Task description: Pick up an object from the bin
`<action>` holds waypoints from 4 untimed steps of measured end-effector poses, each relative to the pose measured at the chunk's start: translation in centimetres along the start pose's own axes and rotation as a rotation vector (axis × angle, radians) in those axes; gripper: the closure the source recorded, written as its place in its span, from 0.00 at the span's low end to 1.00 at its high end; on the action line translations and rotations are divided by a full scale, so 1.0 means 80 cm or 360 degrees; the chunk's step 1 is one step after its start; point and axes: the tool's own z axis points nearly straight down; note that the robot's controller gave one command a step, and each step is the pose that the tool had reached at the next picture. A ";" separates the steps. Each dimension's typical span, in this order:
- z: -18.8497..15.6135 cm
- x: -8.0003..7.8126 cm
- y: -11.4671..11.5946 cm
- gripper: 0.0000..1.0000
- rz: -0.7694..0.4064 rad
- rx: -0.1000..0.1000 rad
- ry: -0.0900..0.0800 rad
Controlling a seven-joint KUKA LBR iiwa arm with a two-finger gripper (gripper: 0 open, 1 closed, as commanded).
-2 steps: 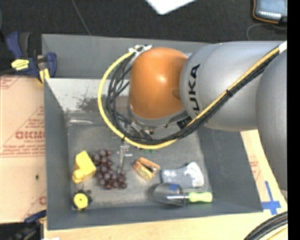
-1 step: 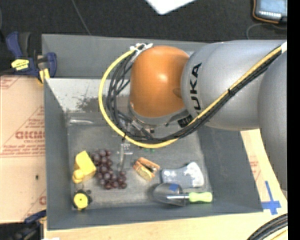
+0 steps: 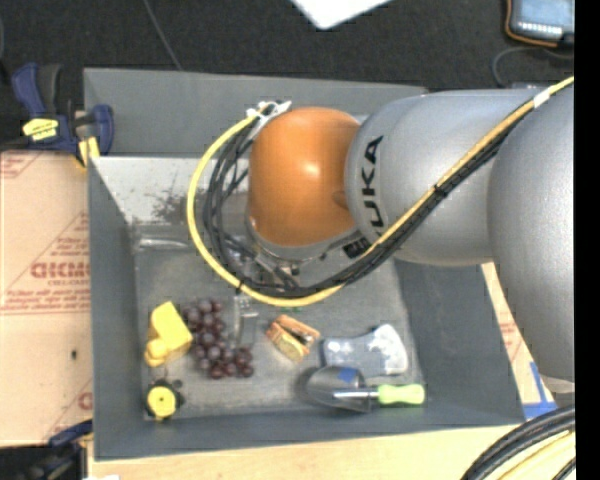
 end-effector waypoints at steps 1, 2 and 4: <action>0.076 0.023 0.021 0.00 0.0024 -0.0002 0.0002; 0.131 0.045 0.041 1.00 -0.0266 -0.0003 -0.0003; 0.080 0.043 0.040 1.00 -0.0252 0.0001 0.0009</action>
Offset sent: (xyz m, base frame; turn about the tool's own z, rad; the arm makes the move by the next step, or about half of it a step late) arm -0.0391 0.0304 -0.1076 -0.1692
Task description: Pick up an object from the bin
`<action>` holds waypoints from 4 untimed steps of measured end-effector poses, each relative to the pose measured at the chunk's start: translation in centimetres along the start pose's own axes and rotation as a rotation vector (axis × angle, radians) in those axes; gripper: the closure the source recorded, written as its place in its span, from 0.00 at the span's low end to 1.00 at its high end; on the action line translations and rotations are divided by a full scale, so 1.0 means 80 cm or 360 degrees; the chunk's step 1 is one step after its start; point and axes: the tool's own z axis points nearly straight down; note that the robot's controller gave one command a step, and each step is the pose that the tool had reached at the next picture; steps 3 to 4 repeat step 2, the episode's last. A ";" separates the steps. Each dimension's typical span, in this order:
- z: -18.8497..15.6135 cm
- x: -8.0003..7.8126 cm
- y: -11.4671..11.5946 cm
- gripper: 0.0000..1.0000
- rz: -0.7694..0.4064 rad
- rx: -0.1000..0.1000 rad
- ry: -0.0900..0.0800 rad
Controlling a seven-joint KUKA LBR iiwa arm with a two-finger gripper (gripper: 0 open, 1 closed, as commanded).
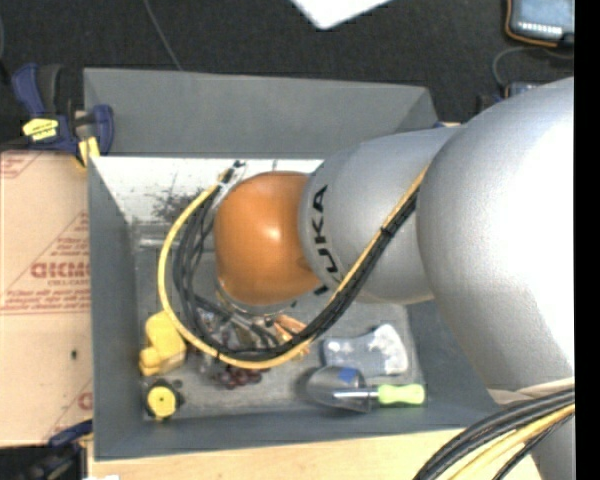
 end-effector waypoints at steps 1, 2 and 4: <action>-0.076 -0.006 0.032 1.00 0.0000 0.0000 -0.0008; -0.141 -0.008 0.034 1.00 -0.0067 0.0000 -0.0002; -0.141 -0.008 0.034 1.00 -0.0067 0.0000 -0.0002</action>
Offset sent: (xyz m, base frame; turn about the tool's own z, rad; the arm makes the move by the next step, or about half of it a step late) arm -0.0004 0.0266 0.1219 -0.0490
